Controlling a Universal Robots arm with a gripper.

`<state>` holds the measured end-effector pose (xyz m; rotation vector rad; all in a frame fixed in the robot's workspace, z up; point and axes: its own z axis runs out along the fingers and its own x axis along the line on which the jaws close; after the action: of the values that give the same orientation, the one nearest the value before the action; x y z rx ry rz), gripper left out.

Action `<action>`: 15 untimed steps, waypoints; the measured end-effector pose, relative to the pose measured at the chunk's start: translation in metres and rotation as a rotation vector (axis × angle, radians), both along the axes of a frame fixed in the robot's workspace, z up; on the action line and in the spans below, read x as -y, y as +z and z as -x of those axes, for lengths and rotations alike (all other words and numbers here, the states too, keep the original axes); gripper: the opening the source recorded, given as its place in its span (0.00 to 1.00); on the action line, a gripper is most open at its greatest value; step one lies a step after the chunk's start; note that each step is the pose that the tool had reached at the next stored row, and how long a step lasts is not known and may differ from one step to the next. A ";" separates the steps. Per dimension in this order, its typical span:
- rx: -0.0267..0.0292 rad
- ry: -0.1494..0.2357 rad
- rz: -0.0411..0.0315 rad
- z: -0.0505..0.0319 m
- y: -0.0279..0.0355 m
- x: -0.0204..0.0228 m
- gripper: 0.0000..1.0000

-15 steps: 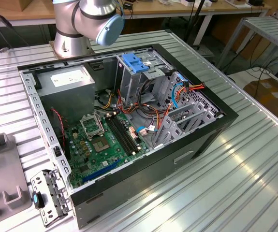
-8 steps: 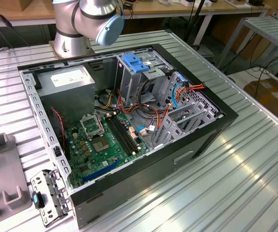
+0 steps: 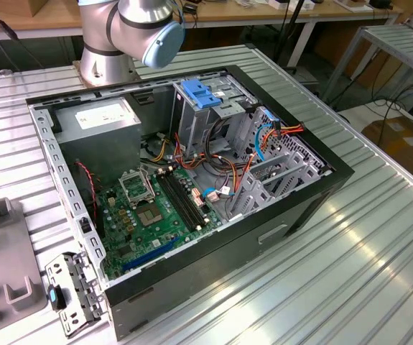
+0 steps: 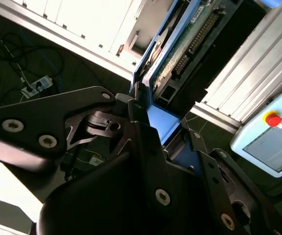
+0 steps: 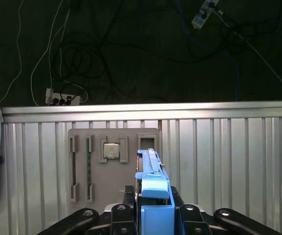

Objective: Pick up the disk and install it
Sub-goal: 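Pick up the disk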

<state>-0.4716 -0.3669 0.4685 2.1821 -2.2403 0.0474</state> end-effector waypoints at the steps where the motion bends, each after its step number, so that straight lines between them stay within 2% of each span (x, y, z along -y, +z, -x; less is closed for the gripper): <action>1: -0.0001 0.000 0.0001 0.0000 0.0011 0.0000 0.37; 15: -0.0008 0.000 0.0017 0.0000 0.0104 0.0000 0.37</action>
<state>-0.4716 -0.3670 0.4789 2.1809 -2.2389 0.0484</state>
